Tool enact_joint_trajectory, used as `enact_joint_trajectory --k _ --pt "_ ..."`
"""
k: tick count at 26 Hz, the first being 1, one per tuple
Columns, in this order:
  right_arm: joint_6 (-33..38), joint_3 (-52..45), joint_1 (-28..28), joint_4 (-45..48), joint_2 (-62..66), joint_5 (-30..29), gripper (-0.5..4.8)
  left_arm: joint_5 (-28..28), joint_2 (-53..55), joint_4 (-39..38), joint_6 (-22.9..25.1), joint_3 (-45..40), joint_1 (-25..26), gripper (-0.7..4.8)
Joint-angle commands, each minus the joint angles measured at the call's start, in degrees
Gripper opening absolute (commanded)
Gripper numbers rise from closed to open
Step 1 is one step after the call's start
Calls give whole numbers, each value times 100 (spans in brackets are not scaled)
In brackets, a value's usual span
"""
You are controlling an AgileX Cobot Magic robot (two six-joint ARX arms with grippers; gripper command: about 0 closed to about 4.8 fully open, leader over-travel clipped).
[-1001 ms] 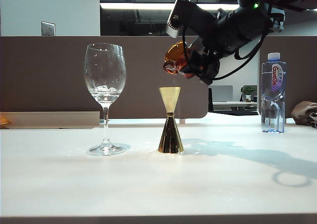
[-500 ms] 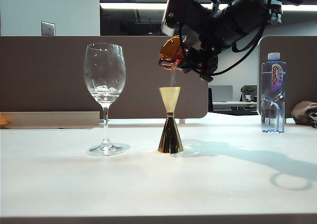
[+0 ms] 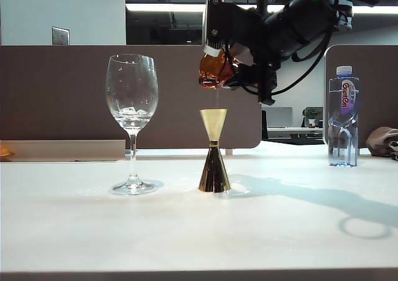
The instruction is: Pick up the small amber measuring cup and pour the water in it into the jigger, then pick up the jigger and pour the water in it into the wine glass.
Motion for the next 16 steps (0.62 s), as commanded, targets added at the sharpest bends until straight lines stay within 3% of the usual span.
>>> enact_joint_trajectory --k 1,8,12,15,16 --pt "-256 28 4 153 -55 -24 -1 -4 4 74 17 33 -4 26" --pt "-857 28 4 452 -55 -52 -1 -2 4 74 17 33 -4 26" --pt "-695 26 4 446 -55 -153 -1 -2 4 74 20 33 -4 26" --pt "916 24 -11 450 -55 291 -1 -4 4 74 17 33 -4 26" --pt "1888 -13 -66 455 -96 334 -1 -2 4 74 17 33 -4 26"
